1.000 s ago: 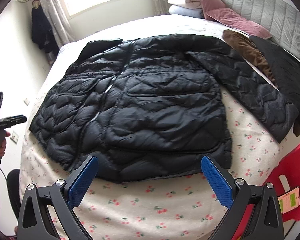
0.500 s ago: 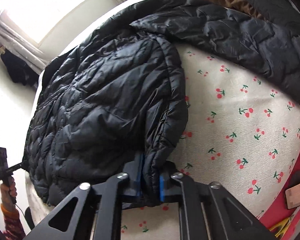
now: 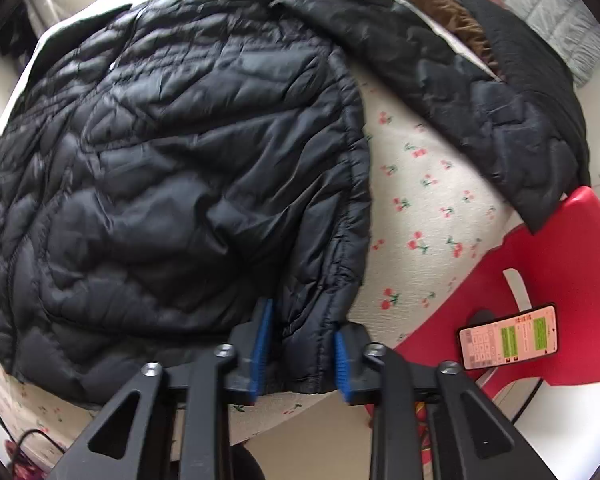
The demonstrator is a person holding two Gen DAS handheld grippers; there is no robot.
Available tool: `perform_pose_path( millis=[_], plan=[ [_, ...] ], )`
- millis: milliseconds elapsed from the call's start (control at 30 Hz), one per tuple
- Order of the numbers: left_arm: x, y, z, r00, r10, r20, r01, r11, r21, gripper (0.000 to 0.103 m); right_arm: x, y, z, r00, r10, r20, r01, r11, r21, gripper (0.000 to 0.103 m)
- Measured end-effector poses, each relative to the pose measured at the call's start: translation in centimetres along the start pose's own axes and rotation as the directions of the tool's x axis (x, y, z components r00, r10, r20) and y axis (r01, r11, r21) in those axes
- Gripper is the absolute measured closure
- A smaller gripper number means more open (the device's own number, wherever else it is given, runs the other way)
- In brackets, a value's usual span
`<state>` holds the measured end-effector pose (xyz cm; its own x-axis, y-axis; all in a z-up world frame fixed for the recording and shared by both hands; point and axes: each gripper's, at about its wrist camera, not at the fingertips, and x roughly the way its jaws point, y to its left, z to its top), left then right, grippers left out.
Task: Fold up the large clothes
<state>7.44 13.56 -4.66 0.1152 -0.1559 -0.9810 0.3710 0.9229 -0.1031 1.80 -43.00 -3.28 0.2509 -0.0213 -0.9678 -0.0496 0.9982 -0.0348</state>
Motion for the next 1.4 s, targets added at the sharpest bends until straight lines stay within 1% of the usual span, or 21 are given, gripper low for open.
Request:
perform_pose_path(
  millis=[33,100,133,200,267,300,333,433,567,700,800,900,967,1000,1033,1067,1100,1133,1267,1333,1400],
  plan=[
    [-1.0,0.4,0.6,0.999,-0.001,0.034,0.001,1.0,-0.008,0.033,-0.4,-0.3,0.4,1.0,0.01,0.003,-0.01,1.0,0.016,0.064],
    [-3.3,1.3,2.1,0.994,-0.016,0.108,0.017,1.0,-0.008,0.023,-1.8,-1.0,1.4,0.998,0.041,0.039,-0.043,0.998,0.045,0.049],
    [-4.2,1.8,3.3,0.991,-0.017,0.133,0.018,1.0,-0.01,0.019,-2.7,-1.1,2.0,0.996,0.051,0.068,-0.055,0.997,0.051,0.045],
    [-5.7,3.3,6.3,0.985,-0.023,0.173,0.027,0.999,-0.018,0.019,-4.0,-1.1,3.6,0.992,0.059,0.116,-0.066,0.996,0.059,0.035],
    [-6.2,3.8,9.5,0.977,-0.037,0.21,0.045,0.998,-0.035,0.019,-4.9,0.4,5.8,0.986,0.065,0.156,-0.073,0.996,0.047,0.033],
    [-6.4,4.8,12.0,0.974,-0.046,0.224,0.059,0.997,-0.052,0.019,-5.1,1.2,6.8,0.984,0.073,0.164,-0.08,0.996,0.036,0.032],
    [-6.2,4.4,14.0,0.969,-0.055,0.239,0.073,0.995,-0.068,0.019,-5.1,2.1,8.3,0.982,0.085,0.169,-0.09,0.996,0.021,0.032],
    [-6.2,7.5,21.3,0.952,-0.093,0.291,0.138,0.981,-0.139,0.019,-4.7,4.9,11.7,0.98,0.098,0.175,-0.093,0.995,-0.037,0.032],
    [-3.9,11.1,29.9,0.934,-0.125,0.334,0.212,0.948,-0.237,0.019,-2.9,9.5,15.3,0.978,0.107,0.181,-0.087,0.989,-0.116,0.032],
    [0.6,15.1,37.6,0.927,-0.173,0.332,0.293,0.888,-0.354,0.021,0.4,12.9,18.6,0.979,0.117,0.166,-0.085,0.978,-0.189,0.032],
    [4.1,17.2,41.5,0.926,-0.194,0.324,0.326,0.844,-0.426,0.025,2.5,14.3,20.1,0.982,0.113,0.151,-0.078,0.972,-0.223,0.032],
    [6.5,18.1,43.5,0.927,-0.187,0.326,0.328,0.825,-0.46,0.029,4.5,15.0,21.3,0.983,0.122,0.136,-0.089,0.969,-0.23,0.032],
    [7.2,18.5,44.3,0.92,-0.192,0.342,0.345,0.811,-0.472,0.04,5.4,15.1,21.8,0.983,0.136,0.128,-0.104,0.968,-0.228,0.032],
    [7.4,18.8,44.6,0.911,-0.21,0.356,0.371,0.795,-0.48,0.053,5.9,15.2,21.9,0.982,0.141,0.123,-0.11,0.967,-0.228,0.032],
    [7.3,19.1,44.6,0.896,-0.232,0.379,0.406,0.774,-0.486,0.078,6.3,15.3,22.1,0.982,0.143,0.12,-0.112,0.967,-0.229,0.032],
    [6.8,19.2,44.5,0.879,-0.25,0.406,0.439,0.757,-0.483,0.092,6.7,15.4,22.2,0.982,0.143,0.119,-0.113,0.967,-0.229,0.032],
    [6.0,19.2,44.2,0.865,-0.251,0.435,0.457,0.751,-0.476,0.095,6.8,15.5,22.3,0.982,0.144,0.12,-0.113,0.967,-0.227,0.032],
    [4.7,19.0,43.9,0.853,-0.225,0.47,0.455,0.76,-0.463,0.096,7.0,15.5,22.4,0.982,0.144,0.123,-0.114,0.968,-0.225,0.032],
    [-1.9,19.0,41.4,0.807,-0.062,0.588,0.366,0.833,-0.414,0.097,6.9,15.1,22.5,0.982,0.143,0.126,-0.116,0.972,-0.203,0.032],
    [-5.8,19.7,38.9,0.779,0.067,0.623,0.266,0.865,-0.425,0.097,6.6,15.1,22.4,0.983,0.135,0.126,-0.108,0.974,-0.198,0.032],
    [-9.4,20.7,35.5,0.738,0.216,0.639,0.141,0.877,-0.459,0.097,6.3,14.7,22.2,0.983,0.133,0.126,-0.108,0.976,-0.191,0.032]
  ],
)
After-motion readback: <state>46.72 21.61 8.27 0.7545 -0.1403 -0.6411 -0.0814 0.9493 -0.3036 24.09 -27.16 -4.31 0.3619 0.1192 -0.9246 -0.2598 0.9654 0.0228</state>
